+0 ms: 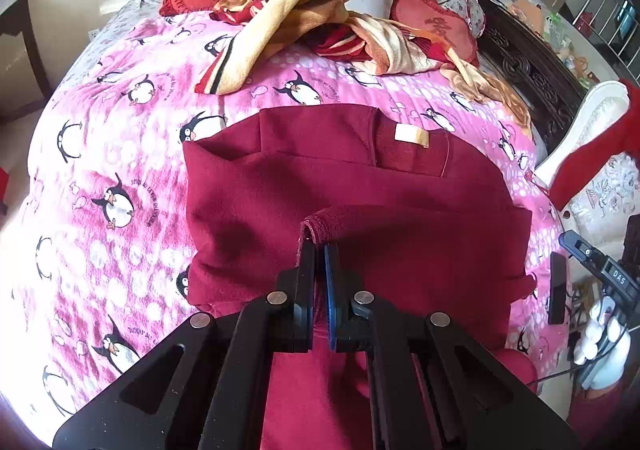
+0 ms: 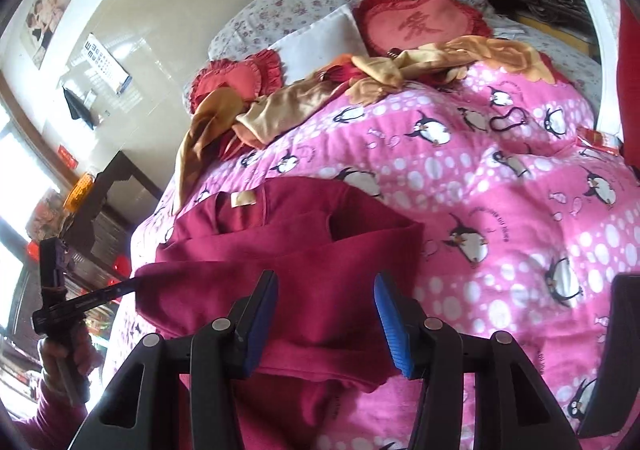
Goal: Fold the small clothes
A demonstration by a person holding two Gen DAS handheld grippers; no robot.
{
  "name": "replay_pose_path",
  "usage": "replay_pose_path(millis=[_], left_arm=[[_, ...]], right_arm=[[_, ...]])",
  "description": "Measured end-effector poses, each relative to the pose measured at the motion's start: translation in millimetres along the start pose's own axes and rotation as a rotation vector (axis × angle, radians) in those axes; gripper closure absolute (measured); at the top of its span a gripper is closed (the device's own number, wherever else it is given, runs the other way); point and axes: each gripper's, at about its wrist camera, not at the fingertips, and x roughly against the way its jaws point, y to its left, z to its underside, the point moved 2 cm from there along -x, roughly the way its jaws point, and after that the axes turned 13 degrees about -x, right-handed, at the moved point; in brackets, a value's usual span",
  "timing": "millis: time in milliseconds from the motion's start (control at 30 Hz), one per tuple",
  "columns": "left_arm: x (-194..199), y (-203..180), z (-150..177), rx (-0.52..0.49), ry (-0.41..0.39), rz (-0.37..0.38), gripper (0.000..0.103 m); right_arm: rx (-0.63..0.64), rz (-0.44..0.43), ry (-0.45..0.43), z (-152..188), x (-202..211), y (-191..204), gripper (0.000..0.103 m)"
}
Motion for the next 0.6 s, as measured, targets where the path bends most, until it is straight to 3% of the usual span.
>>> replay_pose_path(millis=[133, 200, 267, 333, 433, 600], left_arm=[[1, 8, -11, 0.001, -0.054, -0.094, 0.100], [4, 20, -17, 0.031, -0.070, -0.100, 0.100], [0, 36, -23, 0.066, -0.080, -0.159, 0.100], [-11, 45, -21, 0.088, -0.045, -0.198, 0.100], [-28, 49, -12, 0.099, 0.000, -0.209, 0.100], [-43, 46, -3, 0.093, 0.038, -0.216, 0.100]], right_arm=[[-0.021, -0.005, 0.007, 0, -1, -6, 0.055], [-0.021, 0.003, 0.009, 0, -2, -8, 0.055], [-0.029, 0.025, 0.009, -1, -3, -12, 0.055], [-0.044, 0.045, 0.000, -4, -3, -17, 0.054], [-0.048, 0.051, 0.023, -7, -15, -22, 0.031], [-0.039, 0.029, 0.086, -14, -57, -21, 0.031]])
